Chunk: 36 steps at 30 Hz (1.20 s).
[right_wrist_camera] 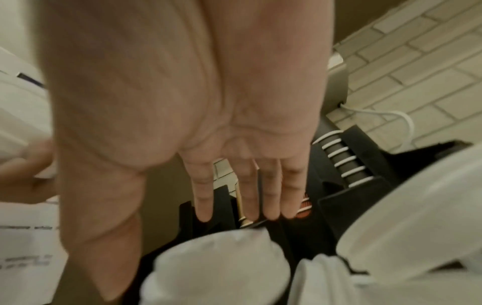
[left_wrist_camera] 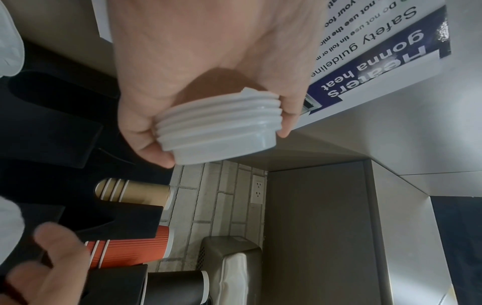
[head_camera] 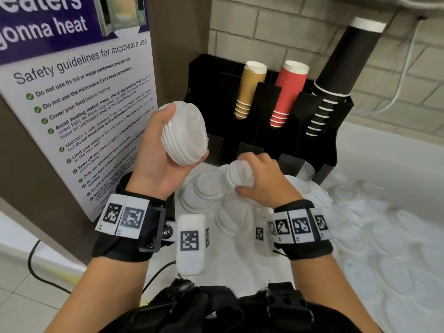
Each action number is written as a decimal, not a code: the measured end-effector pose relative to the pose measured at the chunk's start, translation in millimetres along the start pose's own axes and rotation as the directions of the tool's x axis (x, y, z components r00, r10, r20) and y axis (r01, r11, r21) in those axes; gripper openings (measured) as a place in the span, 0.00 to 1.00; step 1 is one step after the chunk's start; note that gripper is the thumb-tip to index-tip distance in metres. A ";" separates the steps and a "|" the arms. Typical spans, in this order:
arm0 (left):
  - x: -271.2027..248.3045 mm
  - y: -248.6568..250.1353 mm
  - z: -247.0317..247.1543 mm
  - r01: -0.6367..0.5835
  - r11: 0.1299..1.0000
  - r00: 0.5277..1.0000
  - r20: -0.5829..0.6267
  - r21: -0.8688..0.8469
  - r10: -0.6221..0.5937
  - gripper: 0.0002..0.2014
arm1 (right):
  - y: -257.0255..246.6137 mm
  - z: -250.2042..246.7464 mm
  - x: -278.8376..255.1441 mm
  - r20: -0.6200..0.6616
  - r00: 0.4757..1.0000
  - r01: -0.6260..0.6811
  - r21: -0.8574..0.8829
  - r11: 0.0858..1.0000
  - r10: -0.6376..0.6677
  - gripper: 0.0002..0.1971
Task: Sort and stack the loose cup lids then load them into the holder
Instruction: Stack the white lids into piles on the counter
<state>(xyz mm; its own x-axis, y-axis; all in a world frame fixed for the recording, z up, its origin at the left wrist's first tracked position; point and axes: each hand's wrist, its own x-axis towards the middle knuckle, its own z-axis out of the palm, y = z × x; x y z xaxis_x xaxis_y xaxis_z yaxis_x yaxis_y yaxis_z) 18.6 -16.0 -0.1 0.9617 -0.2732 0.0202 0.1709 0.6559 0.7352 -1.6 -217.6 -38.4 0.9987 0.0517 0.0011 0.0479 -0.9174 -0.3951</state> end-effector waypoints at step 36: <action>-17.9 -31.1 14.2 0.163 0.978 0.982 0.074 0.130 -0.174 0.30 | -31.1 -28.4 -32.8 -0.201 0.946 0.322 0.675 0.664 -0.254 0.31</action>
<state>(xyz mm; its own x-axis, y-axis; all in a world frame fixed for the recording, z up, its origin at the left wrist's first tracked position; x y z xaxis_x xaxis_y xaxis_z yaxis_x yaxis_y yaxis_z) -7.0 -41.5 -13.7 0.8990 -0.4341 -0.0581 0.2962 0.5050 0.8107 -35.2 -202.0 -0.1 0.9365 0.2026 0.2862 0.3401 -0.3262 -0.8820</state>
